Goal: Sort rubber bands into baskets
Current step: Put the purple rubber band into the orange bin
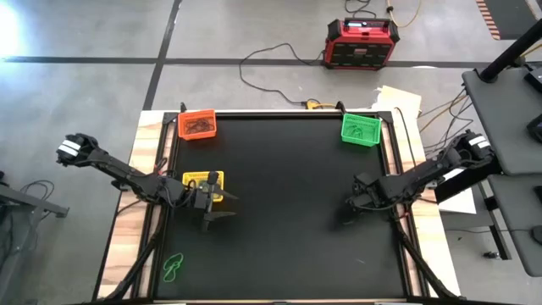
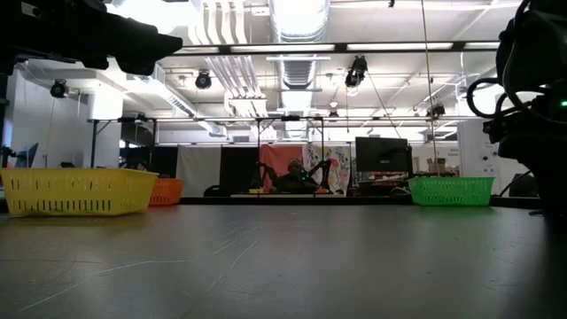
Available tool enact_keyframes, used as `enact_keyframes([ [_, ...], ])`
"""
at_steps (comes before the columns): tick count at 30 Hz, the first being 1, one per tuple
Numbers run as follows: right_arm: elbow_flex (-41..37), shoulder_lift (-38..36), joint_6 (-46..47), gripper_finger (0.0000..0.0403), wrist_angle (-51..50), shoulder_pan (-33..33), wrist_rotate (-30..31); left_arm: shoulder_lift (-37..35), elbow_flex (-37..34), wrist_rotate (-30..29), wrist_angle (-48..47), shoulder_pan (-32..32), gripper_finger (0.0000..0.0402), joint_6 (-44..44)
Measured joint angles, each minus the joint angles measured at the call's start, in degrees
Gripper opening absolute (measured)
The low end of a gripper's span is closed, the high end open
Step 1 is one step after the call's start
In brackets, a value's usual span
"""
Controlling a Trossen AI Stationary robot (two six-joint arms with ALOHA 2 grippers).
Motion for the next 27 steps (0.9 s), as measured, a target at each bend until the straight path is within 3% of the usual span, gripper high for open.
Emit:
enact_keyframes([
  [10, -0.12, 0.07, -4.20, 0.0017, 1.13, -1.28, -0.49, 0.00, 0.00, 0.00, 0.00, 0.01, 0.0201, 0.00],
  [14, 1.65, 0.24, -4.54, 0.0013, 2.30, -1.29, 0.68, 0.00, 0.00, 0.00, 0.00, 0.01, 0.0201, 0.00],
  [18, 6.13, 0.23, -9.09, 0.0012, 9.89, -1.41, 5.41, 0.00, 0.00, 0.00, 0.00, 0.01, 0.0201, -0.02],
  [22, 10.16, 1.81, -18.39, 0.0012, 21.88, -3.29, 8.84, 0.00, 0.00, 0.00, 0.00, 0.02, 0.0201, 0.00],
  [27, 15.90, 8.94, -30.32, 0.0012, 33.45, -8.78, 8.80, 0.00, 0.00, 0.00, 0.00, 0.02, 0.0201, 0.00],
])
